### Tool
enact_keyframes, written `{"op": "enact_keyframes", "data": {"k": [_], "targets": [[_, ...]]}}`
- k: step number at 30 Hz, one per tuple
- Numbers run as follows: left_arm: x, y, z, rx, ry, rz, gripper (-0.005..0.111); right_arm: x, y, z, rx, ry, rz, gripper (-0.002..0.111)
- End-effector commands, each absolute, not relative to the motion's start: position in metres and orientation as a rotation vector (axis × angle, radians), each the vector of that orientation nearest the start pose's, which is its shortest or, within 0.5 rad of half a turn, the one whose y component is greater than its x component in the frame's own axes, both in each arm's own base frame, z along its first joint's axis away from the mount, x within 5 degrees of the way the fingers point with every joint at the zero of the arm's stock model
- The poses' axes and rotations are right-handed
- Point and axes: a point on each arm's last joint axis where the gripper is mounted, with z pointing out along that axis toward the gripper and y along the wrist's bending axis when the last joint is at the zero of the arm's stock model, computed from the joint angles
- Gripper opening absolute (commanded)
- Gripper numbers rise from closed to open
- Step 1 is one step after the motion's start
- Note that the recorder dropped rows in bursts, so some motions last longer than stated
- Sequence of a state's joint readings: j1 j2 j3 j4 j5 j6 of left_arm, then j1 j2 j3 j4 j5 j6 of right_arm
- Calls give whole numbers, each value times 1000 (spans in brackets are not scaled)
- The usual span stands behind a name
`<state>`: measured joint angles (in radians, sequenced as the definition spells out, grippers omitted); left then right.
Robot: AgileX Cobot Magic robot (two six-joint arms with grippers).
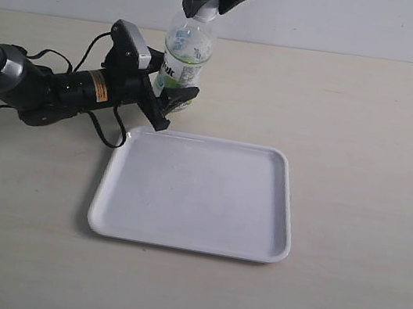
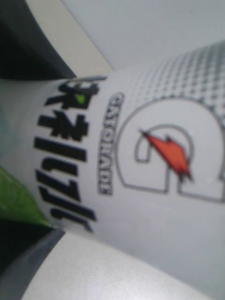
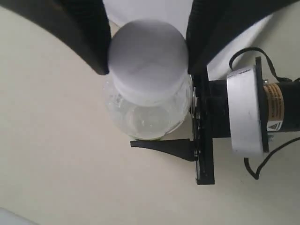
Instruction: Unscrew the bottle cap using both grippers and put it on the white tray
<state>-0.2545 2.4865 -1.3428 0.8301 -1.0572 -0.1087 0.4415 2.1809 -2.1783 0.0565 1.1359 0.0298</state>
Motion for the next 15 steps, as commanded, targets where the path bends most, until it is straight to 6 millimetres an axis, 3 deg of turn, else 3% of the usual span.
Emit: {"op": "enact_keyframes", "data": {"k": [1,8,15], "targets": [[426,-174,39,1037,1453,-513,0,438,212,299,-844,2470,147,0],[426,-174,39,1037,1453,-513,0,438,214,300,-1485,2131,-23,0],[426,-174,39,1037,1453,-513,0,439,217,301,-1756,1874,-105,0]]}}
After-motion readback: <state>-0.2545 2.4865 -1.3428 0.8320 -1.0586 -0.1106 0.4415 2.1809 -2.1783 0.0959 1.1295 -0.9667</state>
